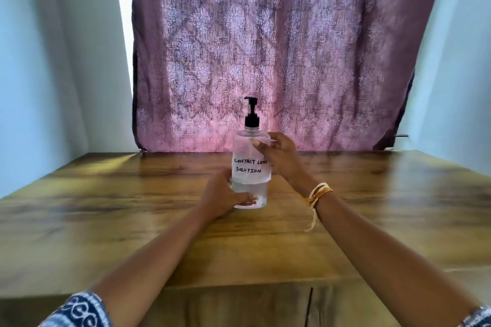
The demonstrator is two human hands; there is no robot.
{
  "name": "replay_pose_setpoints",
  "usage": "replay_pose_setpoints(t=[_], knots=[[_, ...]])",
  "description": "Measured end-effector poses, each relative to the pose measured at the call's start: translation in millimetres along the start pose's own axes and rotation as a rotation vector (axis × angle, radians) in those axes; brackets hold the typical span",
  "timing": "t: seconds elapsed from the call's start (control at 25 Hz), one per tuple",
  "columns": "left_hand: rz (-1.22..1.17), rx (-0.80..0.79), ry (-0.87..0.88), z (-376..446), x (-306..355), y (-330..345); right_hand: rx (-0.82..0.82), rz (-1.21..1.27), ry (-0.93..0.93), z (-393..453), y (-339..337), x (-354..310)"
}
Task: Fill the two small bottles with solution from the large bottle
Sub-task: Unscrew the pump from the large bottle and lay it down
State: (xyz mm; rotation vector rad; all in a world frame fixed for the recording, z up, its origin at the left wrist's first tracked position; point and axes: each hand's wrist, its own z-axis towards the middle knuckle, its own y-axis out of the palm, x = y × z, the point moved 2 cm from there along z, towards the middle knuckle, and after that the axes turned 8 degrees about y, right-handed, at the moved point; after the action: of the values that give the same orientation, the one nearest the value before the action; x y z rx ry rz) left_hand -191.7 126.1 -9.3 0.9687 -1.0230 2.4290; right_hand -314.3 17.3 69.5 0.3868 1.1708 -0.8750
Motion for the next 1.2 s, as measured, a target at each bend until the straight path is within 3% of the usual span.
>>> replay_pose_setpoints(t=[0.32, 0.44, 0.56, 0.68, 0.84, 1.2], knots=[[-0.036, -0.056, 0.044, -29, 25, 4, -0.049, 0.006, 0.045, -33, -15, -9], [-0.229, -0.104, 0.066, -23, 51, -11, -0.093, 0.004, 0.067, -33, -19, -22], [-0.286, -0.003, -0.008, 2, 86, -41, 0.000, -0.013, -0.026, -23, -25, -49], [-0.295, -0.089, -0.039, 31, 110, -57, 0.058, -0.119, -0.105, -10, -21, -75], [-0.347, -0.191, -0.038, 41, 103, -47, 0.048, -0.389, -0.062, -1, -10, -83], [-0.545, -0.090, -0.070, 39, 78, -29, 0.176, -0.452, -0.122, -3, -8, -74]])
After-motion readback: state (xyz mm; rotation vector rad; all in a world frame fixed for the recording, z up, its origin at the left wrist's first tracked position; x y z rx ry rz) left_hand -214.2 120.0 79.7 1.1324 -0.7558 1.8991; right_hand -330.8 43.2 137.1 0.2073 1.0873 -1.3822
